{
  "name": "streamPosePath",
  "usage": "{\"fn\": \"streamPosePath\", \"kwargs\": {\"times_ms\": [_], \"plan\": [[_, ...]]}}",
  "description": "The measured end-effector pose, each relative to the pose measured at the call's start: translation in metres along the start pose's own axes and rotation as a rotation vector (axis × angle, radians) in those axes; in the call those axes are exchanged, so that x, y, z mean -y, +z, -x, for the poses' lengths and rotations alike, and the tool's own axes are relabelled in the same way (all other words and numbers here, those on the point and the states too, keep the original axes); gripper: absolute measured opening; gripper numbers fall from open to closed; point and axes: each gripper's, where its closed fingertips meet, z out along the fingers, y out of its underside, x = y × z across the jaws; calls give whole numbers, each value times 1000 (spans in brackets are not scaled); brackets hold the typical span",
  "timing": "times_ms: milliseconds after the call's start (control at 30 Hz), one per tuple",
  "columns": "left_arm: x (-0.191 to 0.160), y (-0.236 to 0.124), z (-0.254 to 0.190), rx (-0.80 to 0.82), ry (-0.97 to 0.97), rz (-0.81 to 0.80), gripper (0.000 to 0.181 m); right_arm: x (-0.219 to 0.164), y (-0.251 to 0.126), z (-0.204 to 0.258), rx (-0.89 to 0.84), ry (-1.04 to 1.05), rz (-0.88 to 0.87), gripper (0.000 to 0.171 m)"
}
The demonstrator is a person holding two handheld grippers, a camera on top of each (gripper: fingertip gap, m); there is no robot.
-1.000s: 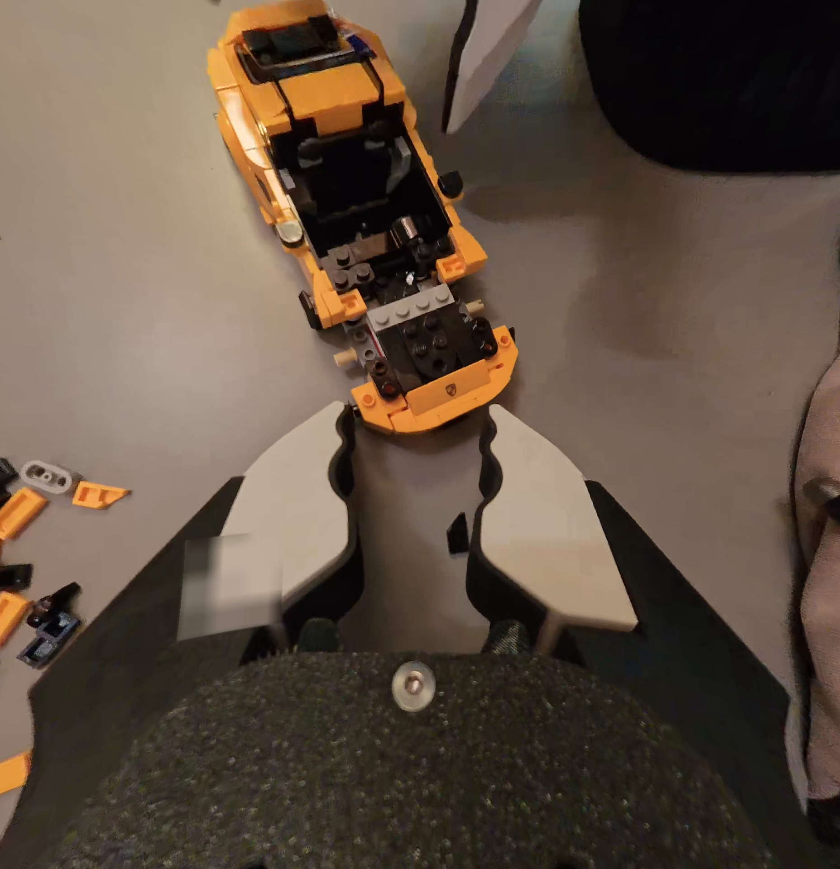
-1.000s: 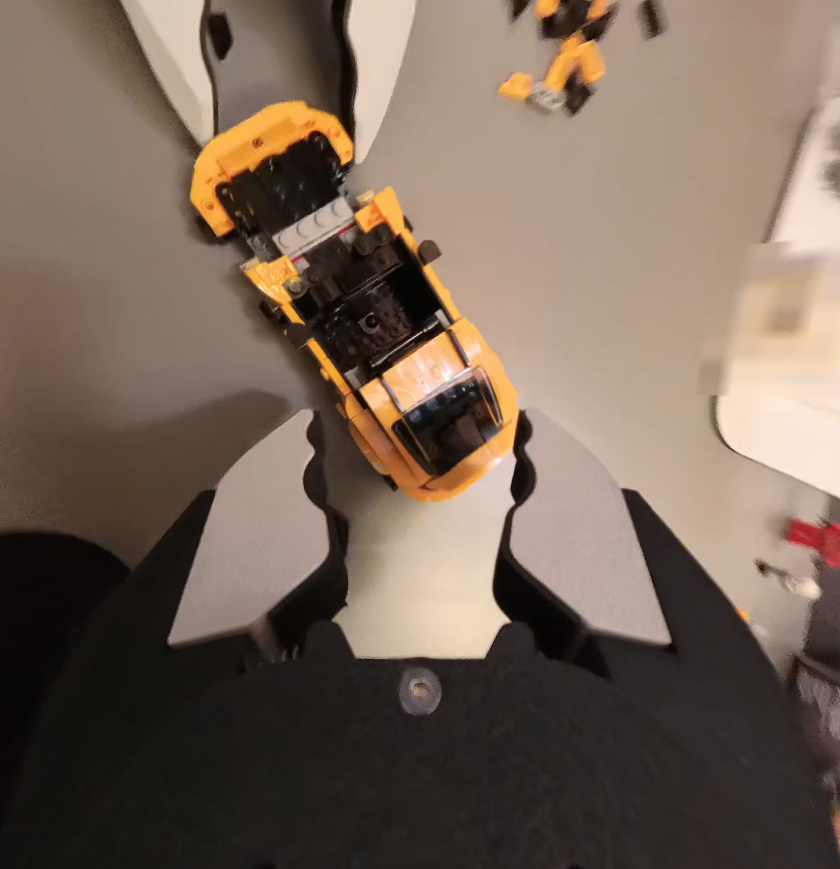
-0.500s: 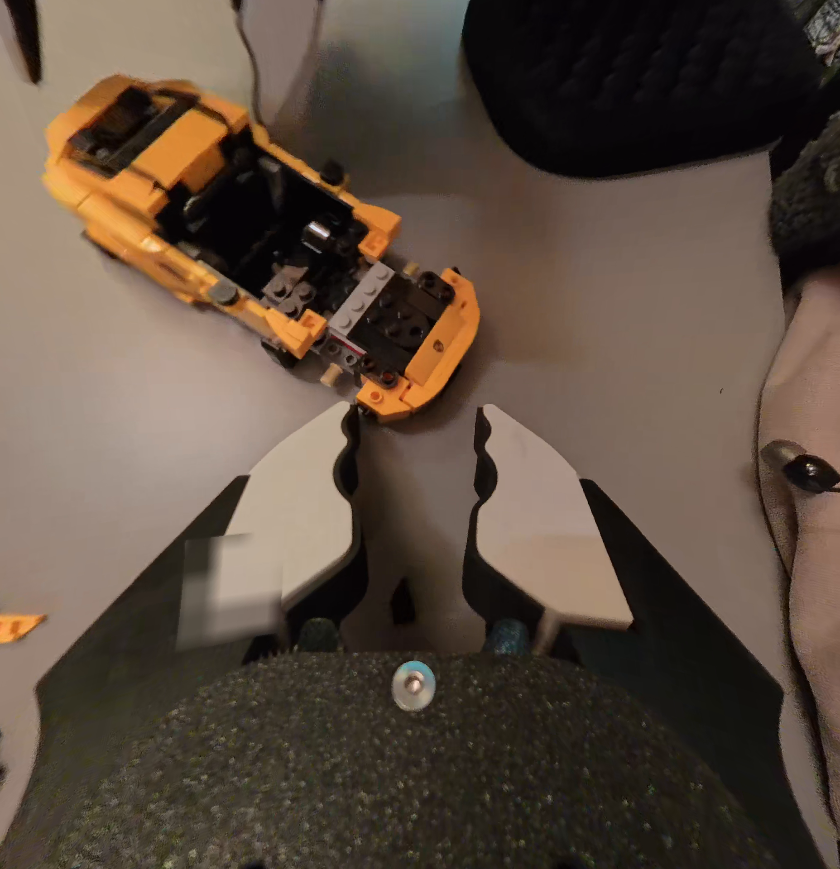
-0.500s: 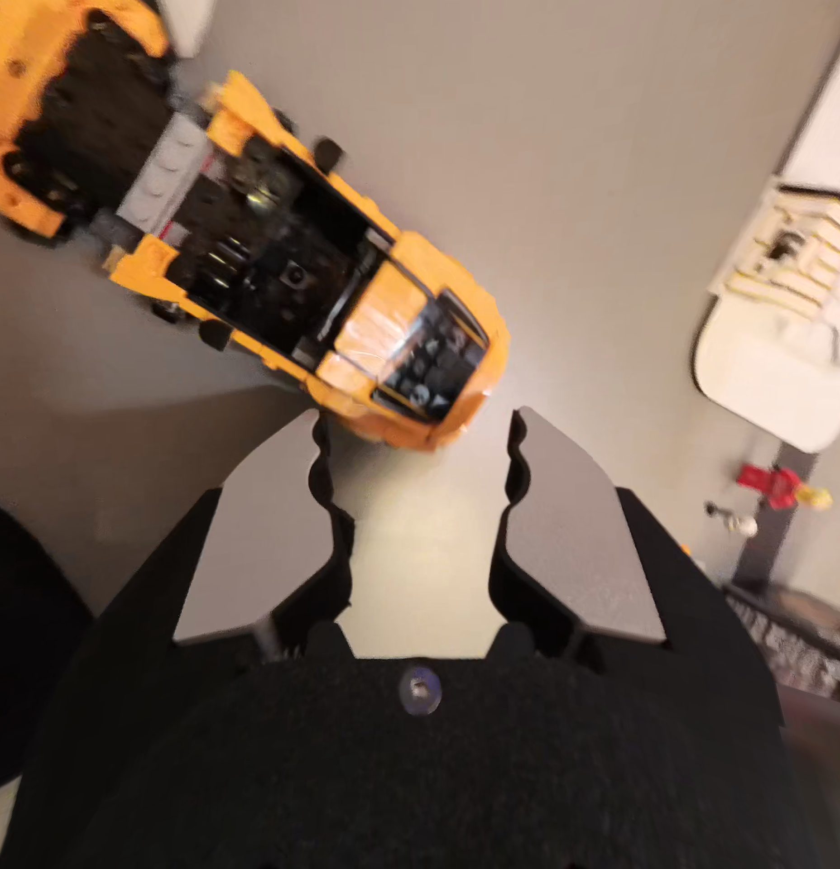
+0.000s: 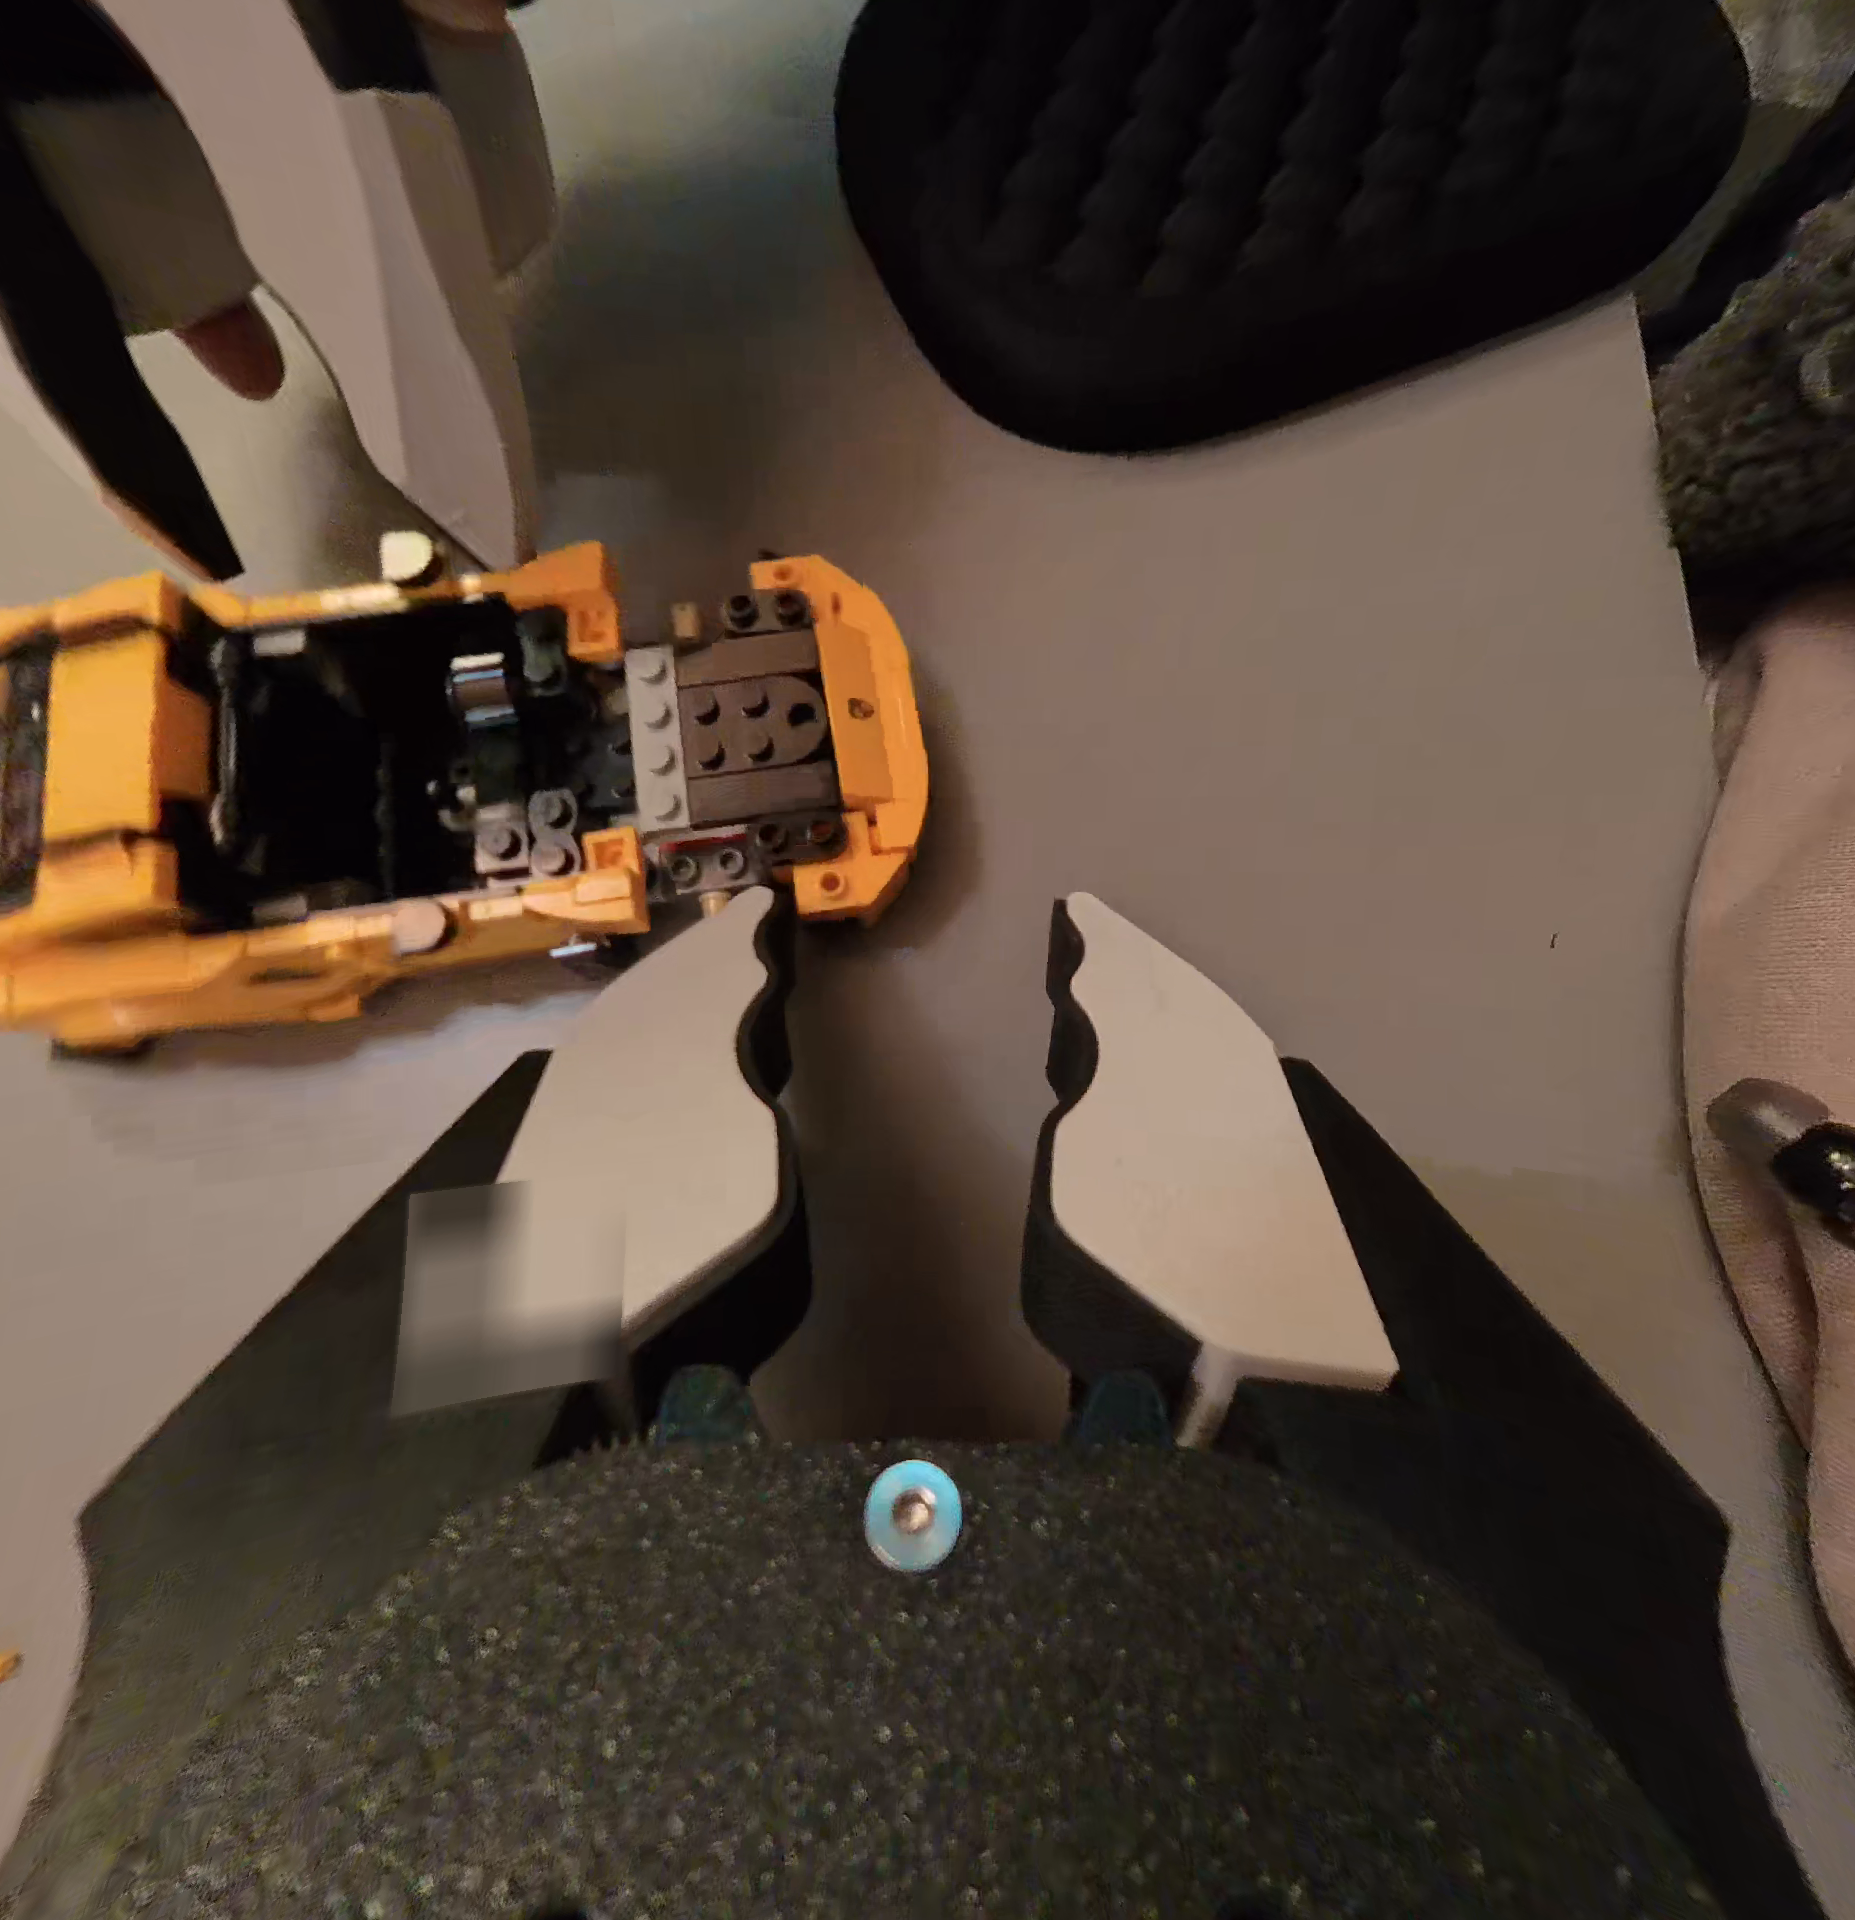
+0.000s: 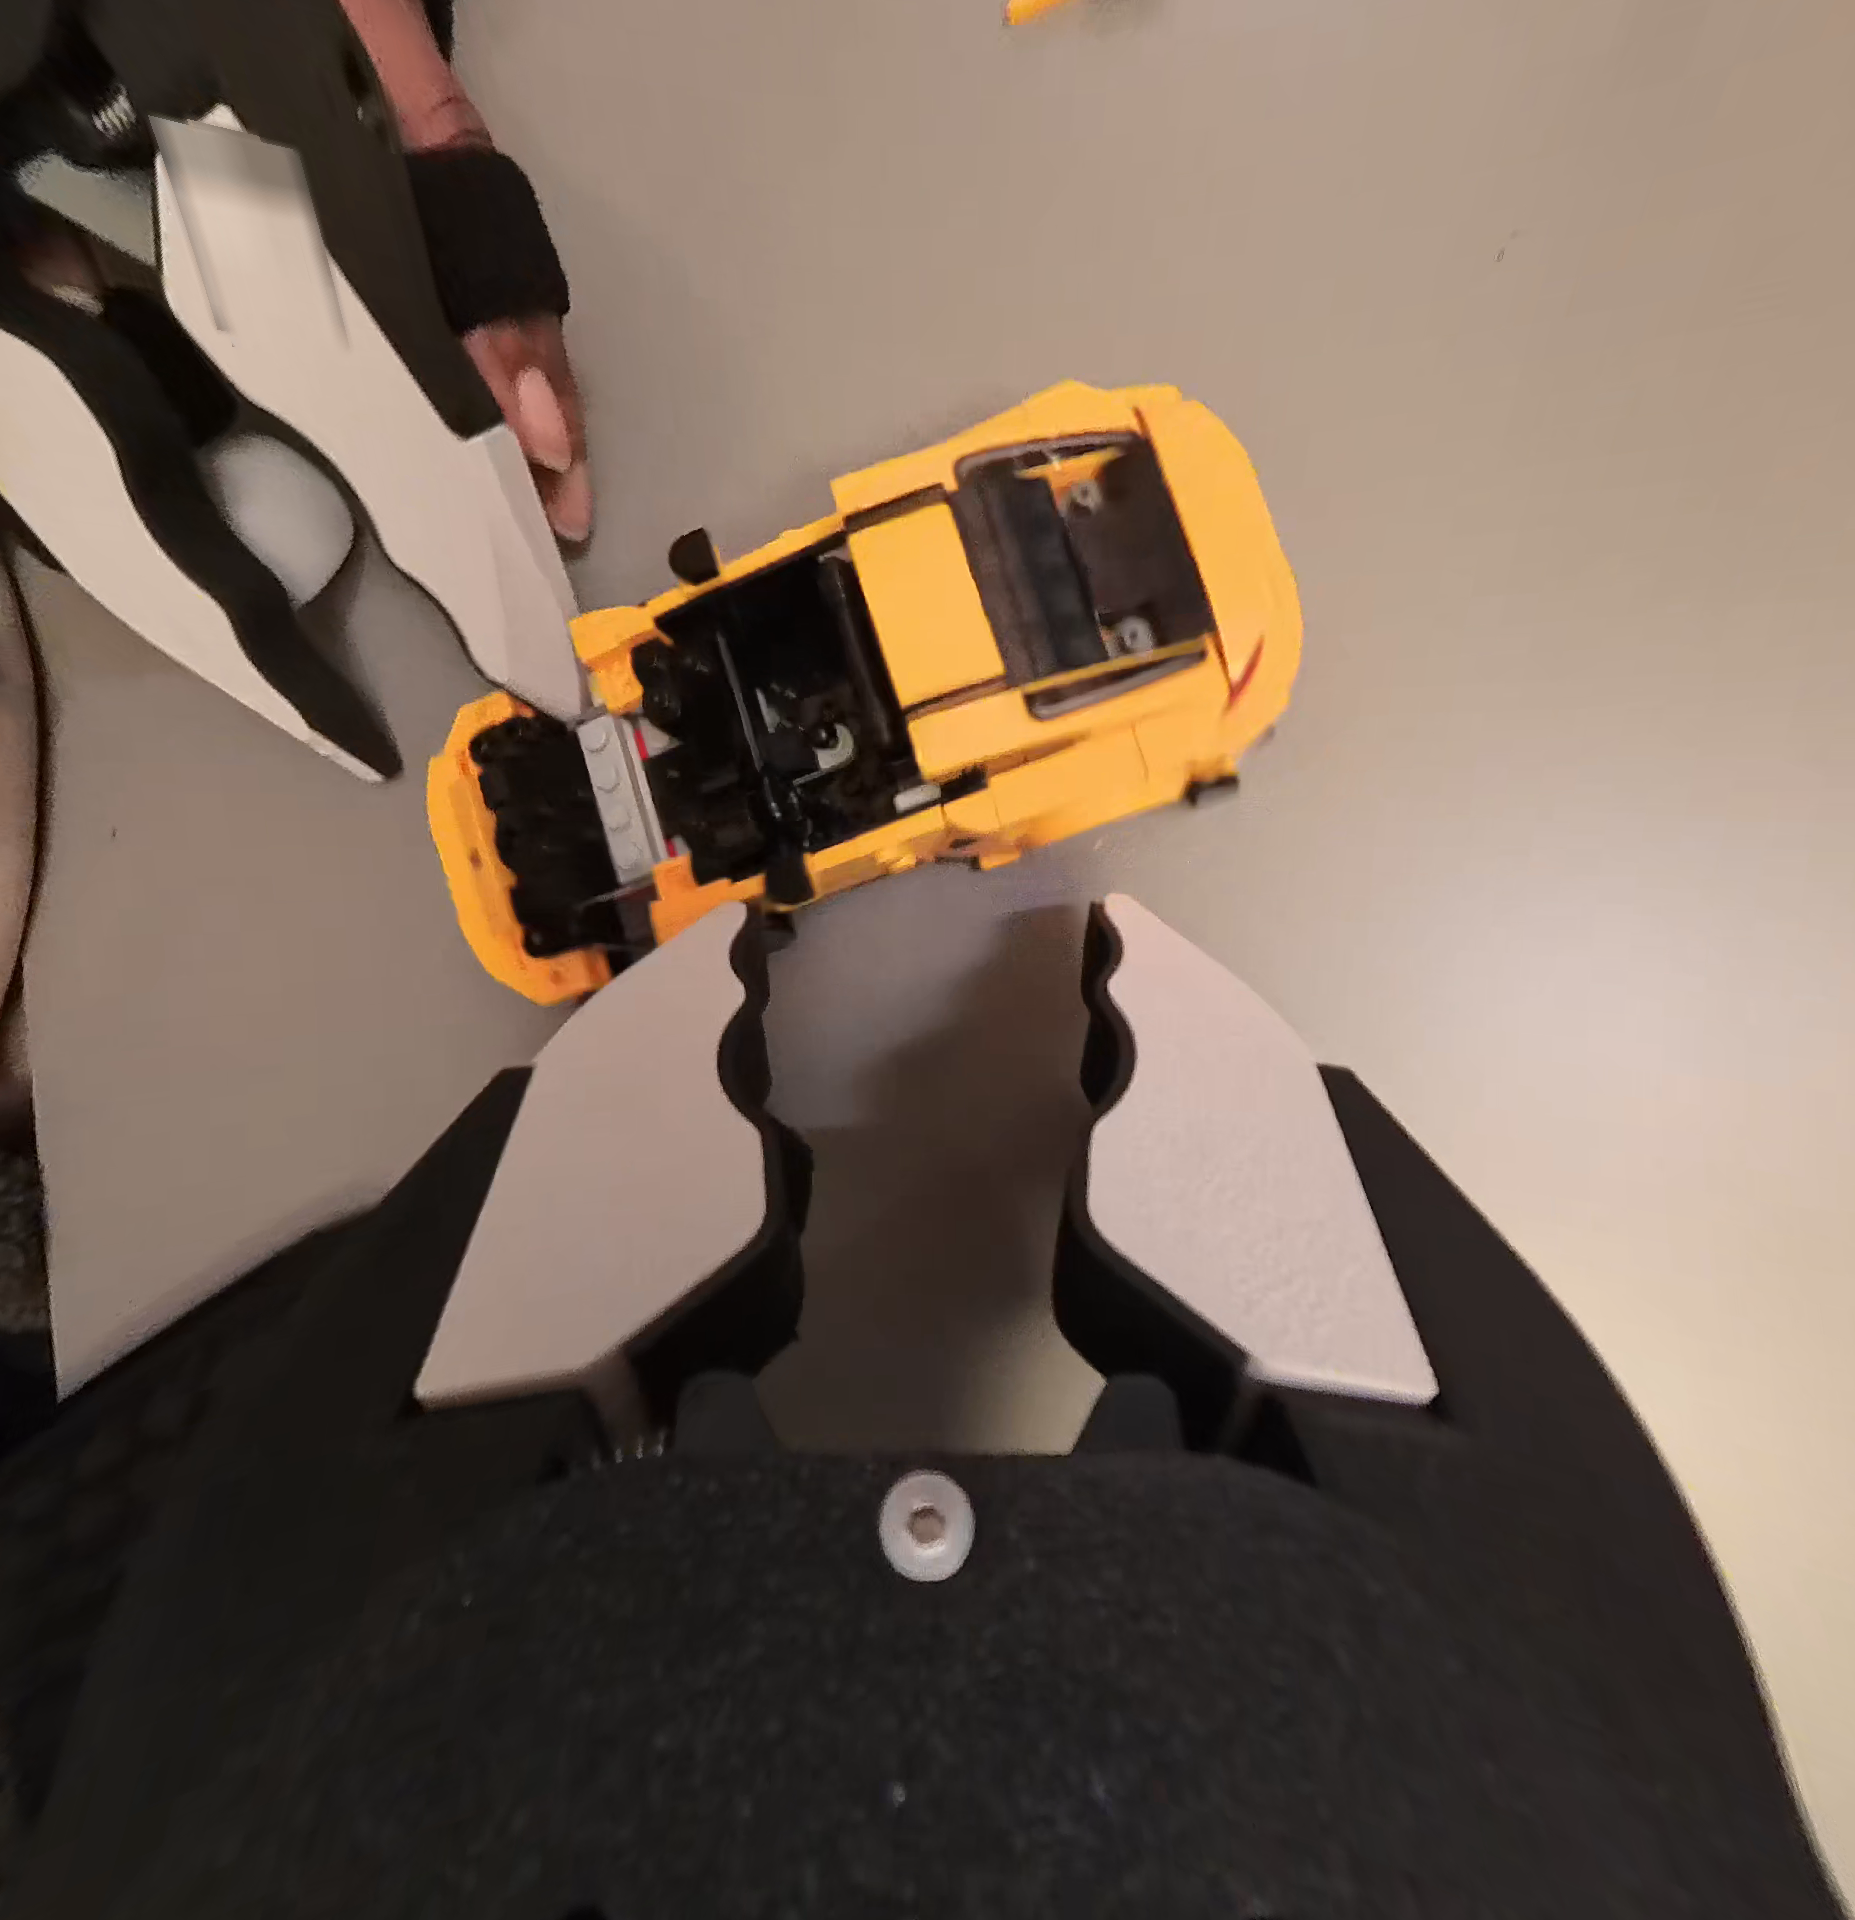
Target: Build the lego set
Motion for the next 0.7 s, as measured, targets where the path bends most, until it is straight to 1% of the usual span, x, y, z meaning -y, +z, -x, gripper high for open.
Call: {"fn": "streamPosePath", "kwargs": {"times_ms": [67,133,200,267,300,400,467,533,600,700], "plan": [[1,-3,3,-3,-34,-21,46,12,2,-6,-15,-14,-19,53],[3,-4,6,-8,-63,-35,47,22,5,-13,-36,-31,-35,52],[5,-1,7,-10,-66,-42,46,35,9,-14,-9,-23,-81,47],[8,3,14,27,-57,-39,51,45,15,-11,44,-6,-102,48],[10,4,17,44,-52,-35,52,48,20,-13,39,-15,-94,49],[14,4,23,59,-77,-60,53,58,23,-20,-26,-52,-103,50],[17,-5,26,61,-97,-99,54,67,11,-24,-99,-42,-159,50],[18,-21,36,99,-126,-148,53,64,-3,-23,-198,-10,-179,51],[13,-42,53,162,-167,-181,53,47,-10,-10,-276,22,-145,62],[3,-75,81,248,-241,-232,53,20,-2,18,-337,101,-106,80]]}}
